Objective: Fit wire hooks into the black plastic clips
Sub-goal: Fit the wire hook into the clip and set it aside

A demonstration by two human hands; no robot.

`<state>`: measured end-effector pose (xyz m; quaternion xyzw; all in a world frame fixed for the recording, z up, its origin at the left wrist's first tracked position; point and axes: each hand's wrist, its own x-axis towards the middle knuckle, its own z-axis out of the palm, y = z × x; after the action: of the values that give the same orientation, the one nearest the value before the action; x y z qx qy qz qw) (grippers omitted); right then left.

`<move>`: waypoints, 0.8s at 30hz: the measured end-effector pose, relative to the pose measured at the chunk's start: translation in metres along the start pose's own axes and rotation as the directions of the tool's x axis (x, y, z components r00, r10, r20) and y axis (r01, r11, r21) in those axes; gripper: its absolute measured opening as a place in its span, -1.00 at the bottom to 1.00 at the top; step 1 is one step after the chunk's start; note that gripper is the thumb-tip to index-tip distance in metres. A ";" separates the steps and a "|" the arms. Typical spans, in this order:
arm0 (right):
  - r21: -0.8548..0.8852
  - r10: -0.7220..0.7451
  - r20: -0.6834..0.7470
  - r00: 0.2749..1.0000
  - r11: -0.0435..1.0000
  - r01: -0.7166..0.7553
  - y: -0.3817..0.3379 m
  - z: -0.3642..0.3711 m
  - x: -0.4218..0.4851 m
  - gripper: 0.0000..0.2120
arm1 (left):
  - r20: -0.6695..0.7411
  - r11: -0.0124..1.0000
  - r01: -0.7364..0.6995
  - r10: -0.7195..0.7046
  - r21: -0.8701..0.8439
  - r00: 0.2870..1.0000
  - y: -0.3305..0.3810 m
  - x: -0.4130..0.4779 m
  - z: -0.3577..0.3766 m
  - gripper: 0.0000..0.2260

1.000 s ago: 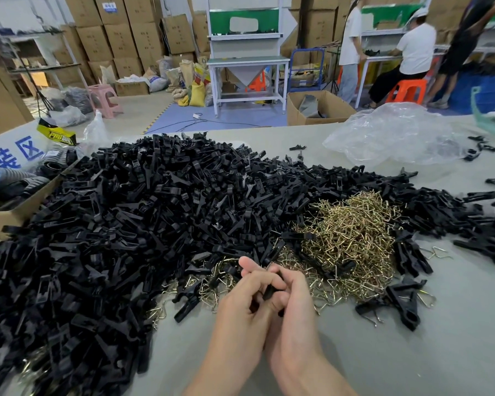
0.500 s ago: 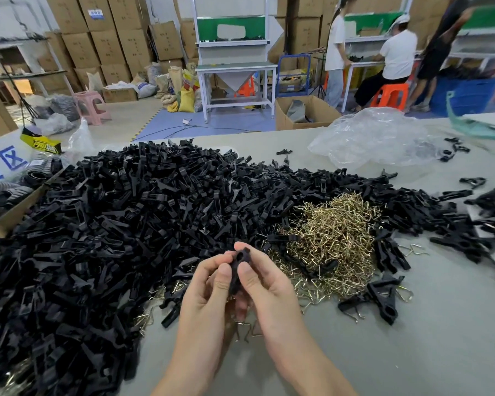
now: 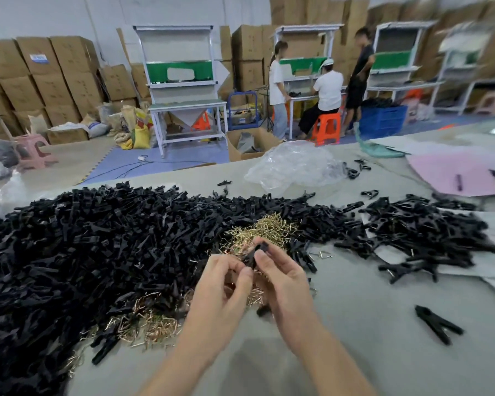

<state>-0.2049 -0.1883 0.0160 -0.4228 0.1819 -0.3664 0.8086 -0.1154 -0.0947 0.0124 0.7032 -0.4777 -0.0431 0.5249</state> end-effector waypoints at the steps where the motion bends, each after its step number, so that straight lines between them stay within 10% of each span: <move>1: 0.020 -0.025 -0.032 0.999 0.999 0.026 -0.012 -0.010 0.000 -0.74 | 0.033 1.000 -0.006 0.006 0.012 0.999 0.010 0.008 0.012 -0.93; 13: -0.045 -0.188 -0.442 0.877 0.981 0.188 -0.096 -0.098 -0.015 -0.73 | 0.388 0.998 -0.056 0.065 -0.034 0.919 0.142 0.108 0.180 -0.55; 19: -0.156 -0.158 -0.399 0.904 0.982 0.102 -0.073 -0.082 -0.023 -0.78 | 0.201 0.937 -0.164 0.104 0.307 0.974 0.048 0.039 0.098 -0.65; 24: -0.524 -0.159 -0.117 0.980 0.848 0.075 -0.013 -0.027 -0.021 -0.73 | -0.061 0.725 0.042 0.001 0.687 0.998 -0.038 -0.031 -0.012 -0.45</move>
<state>-0.2406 -0.1923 0.0105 -0.6048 0.3099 -0.3844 0.6248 -0.1013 -0.0645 -0.0258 0.8537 -0.4367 0.1511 0.2399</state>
